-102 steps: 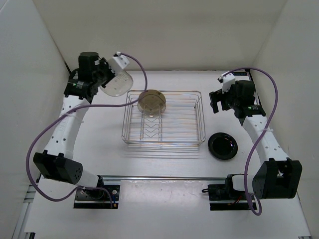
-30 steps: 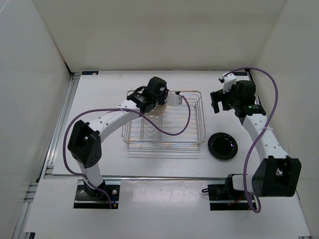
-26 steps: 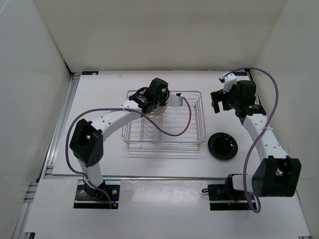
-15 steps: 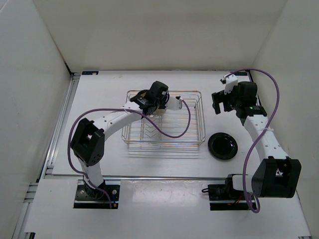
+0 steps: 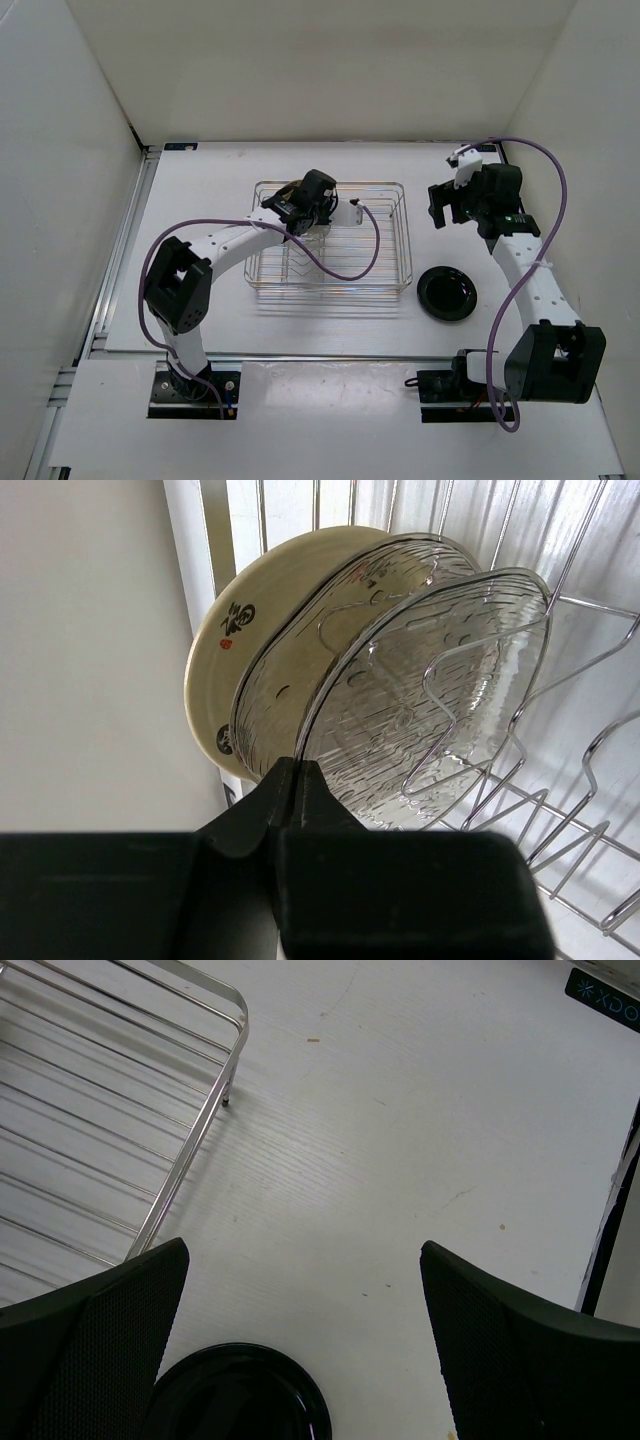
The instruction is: Load the plates into the dish rack
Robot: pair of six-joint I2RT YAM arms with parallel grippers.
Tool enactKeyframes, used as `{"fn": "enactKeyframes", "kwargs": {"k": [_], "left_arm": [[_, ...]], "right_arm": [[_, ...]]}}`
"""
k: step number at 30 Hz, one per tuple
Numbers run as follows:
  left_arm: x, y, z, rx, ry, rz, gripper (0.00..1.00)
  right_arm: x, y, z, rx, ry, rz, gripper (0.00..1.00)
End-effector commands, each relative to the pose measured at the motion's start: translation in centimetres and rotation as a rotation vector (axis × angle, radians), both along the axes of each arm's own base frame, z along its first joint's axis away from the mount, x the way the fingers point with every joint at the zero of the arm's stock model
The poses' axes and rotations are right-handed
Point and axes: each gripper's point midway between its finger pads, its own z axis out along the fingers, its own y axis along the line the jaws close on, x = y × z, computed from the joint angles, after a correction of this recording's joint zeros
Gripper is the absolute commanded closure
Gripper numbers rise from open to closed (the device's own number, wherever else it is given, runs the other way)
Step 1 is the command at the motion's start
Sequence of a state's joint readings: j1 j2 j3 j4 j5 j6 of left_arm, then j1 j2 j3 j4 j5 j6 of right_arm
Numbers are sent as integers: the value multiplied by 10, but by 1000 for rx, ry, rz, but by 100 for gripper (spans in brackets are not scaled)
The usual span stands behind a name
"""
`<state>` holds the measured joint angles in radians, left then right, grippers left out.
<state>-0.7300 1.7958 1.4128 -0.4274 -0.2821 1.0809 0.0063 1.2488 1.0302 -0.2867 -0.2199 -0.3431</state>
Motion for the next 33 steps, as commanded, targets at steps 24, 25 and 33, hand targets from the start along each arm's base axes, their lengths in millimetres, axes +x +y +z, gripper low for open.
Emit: {"fn": "enactKeyframes", "kwargs": {"k": [24, 25, 33], "left_arm": [[-13, 32, 80, -163, -143, 161, 50], [-14, 39, 81, -173, -143, 178, 48], [-32, 99, 121, -268, -218, 273, 44]], "right_arm": [[-47, -33, -53, -106, 143, 34, 0], [-55, -31, -58, -105, 173, 58, 0], [-102, -51, -102, -46, 333, 144, 0]]}}
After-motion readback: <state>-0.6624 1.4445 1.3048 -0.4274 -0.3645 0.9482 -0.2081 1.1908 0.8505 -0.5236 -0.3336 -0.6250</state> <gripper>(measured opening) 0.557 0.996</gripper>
